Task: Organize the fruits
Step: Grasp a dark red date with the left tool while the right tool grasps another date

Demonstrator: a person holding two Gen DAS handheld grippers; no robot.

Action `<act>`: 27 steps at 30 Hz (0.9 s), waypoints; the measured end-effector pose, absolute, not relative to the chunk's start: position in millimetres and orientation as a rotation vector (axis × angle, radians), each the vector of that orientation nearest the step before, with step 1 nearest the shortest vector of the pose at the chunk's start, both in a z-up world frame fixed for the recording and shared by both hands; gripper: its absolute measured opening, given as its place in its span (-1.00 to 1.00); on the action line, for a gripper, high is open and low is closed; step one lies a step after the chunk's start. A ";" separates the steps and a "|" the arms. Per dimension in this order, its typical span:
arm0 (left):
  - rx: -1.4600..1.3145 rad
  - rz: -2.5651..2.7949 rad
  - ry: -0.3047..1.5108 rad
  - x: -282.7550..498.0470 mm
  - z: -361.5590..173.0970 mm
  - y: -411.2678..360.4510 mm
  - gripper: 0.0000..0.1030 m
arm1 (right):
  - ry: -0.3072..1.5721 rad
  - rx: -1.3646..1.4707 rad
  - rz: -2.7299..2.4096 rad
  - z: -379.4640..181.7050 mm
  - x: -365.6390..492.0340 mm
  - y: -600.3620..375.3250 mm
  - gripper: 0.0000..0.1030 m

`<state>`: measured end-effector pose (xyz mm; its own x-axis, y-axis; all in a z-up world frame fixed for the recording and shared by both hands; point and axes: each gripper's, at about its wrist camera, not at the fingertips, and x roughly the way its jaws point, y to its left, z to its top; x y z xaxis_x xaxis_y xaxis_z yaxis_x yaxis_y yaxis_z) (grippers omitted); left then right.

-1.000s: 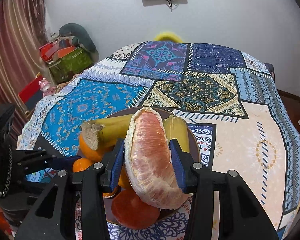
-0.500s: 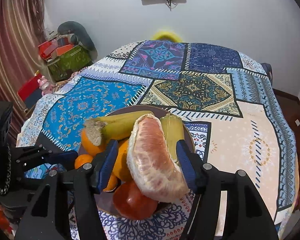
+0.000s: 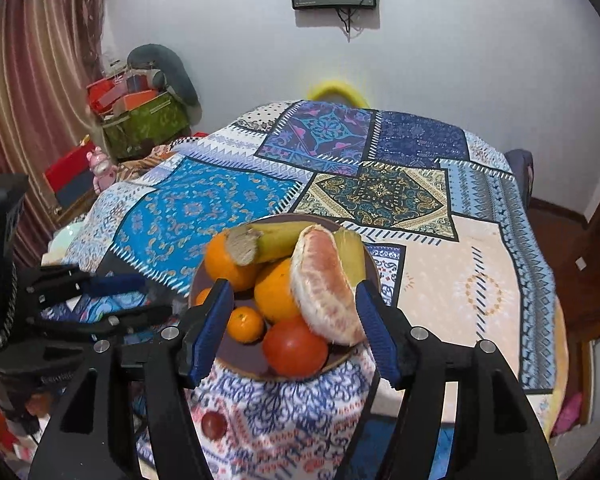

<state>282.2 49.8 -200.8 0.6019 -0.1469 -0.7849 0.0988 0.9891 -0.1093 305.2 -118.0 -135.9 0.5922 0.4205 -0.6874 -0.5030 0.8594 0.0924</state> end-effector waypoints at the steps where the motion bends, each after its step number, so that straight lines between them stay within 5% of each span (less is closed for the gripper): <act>1: -0.051 -0.139 0.910 277.9 -197.6 50.2 -0.12 | 0.766 -0.122 0.539 -134.7 300.1 -118.1 0.19; 12: -0.018 -0.149 0.904 227.1 -187.2 56.6 -0.11 | 0.786 -0.149 0.547 -141.9 254.4 -114.1 0.29; 27: -0.007 -0.130 1.000 209.0 -243.9 64.7 -0.11 | 0.900 -0.137 0.622 -189.1 228.9 -96.3 0.29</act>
<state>209.0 64.7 -243.9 0.5331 -0.1124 -0.8386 0.1057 0.9922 -0.0658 228.9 -96.3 -189.1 0.4598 0.4472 -0.7672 -0.5589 0.8171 0.1413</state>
